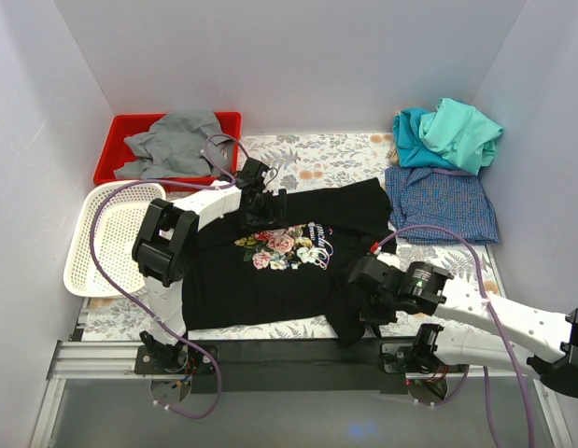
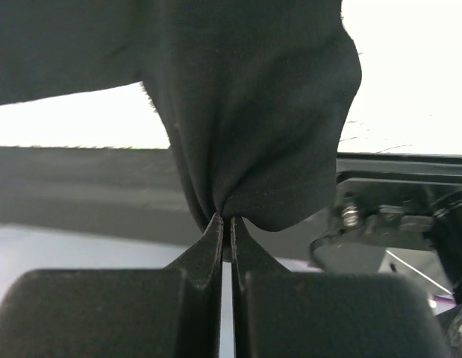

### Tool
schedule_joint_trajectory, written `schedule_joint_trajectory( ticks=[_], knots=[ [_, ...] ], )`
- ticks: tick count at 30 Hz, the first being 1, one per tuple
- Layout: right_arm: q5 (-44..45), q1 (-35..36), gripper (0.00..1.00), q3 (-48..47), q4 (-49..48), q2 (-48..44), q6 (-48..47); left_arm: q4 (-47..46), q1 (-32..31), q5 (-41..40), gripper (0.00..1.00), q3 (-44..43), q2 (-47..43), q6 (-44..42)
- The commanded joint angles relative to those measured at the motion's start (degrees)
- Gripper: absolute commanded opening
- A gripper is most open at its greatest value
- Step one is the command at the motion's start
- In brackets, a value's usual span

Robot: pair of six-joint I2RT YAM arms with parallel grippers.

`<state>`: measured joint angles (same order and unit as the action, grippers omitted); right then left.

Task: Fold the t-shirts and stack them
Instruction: Fold the tshirt

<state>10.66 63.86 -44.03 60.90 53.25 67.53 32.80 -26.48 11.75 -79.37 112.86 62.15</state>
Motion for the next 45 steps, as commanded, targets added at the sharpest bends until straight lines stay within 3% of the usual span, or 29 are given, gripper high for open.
schedule_joint_trajectory(
  ticks=[1,9,12,14,16,24,30,33,40,41,45],
  knots=[
    [-3.09,0.57,0.01,-3.34,2.82,-3.68,-0.37,2.36,0.2,-4.1,0.87,-2.01,-2.03,-0.54],
    [-5.65,0.48,0.01,-2.2,4.92,-3.78,-0.99,2.55,0.2,-8.05,0.88,-3.16,-7.11,0.25],
    [-4.95,0.48,0.01,-2.11,5.8,-2.46,-1.61,-3.32,0.11,1.58,0.88,-3.33,-10.72,0.07],
    [-3.89,0.48,0.01,-2.46,5.8,-2.28,-1.78,-6.59,0.11,14.14,0.88,-4.38,-10.64,0.43],
    [-2.14,0.48,0.01,-2.64,5.8,-2.72,-1.79,-11.07,-0.5,21.44,0.88,-6.93,-8.37,2.0],
    [3.4,0.48,0.01,-2.64,5.72,-3.95,-0.29,-20.73,-5.33,22.88,0.88,-16.07,7.19,6.04],
    [5.6,0.48,0.01,-2.38,5.63,-3.6,0.76,-18.39,-6.92,24.98,0.88,-20.64,14.31,5.97],
    [6.13,0.48,0.01,-2.29,5.63,-3.6,1.12,-17.77,-7.71,21.14,0.88,-19.07,14.58,3.86],
    [3.94,0.39,0.01,-2.38,5.1,-1.05,-0.64,-9.6,-8.59,-0.65,0.88,-23.54,18.71,-1.94],
    [2.46,0.39,0.01,-2.55,5.1,-0.18,-0.99,-8.98,-8.5,-6.68,0.88,-23.81,18.97,-2.64],
    [-0.8,0.39,0.01,-3.34,4.92,2.73,-3.19,-7.49,-8.33,-14.56,0.88,-24.86,19.68,-6.6]
  ],
)
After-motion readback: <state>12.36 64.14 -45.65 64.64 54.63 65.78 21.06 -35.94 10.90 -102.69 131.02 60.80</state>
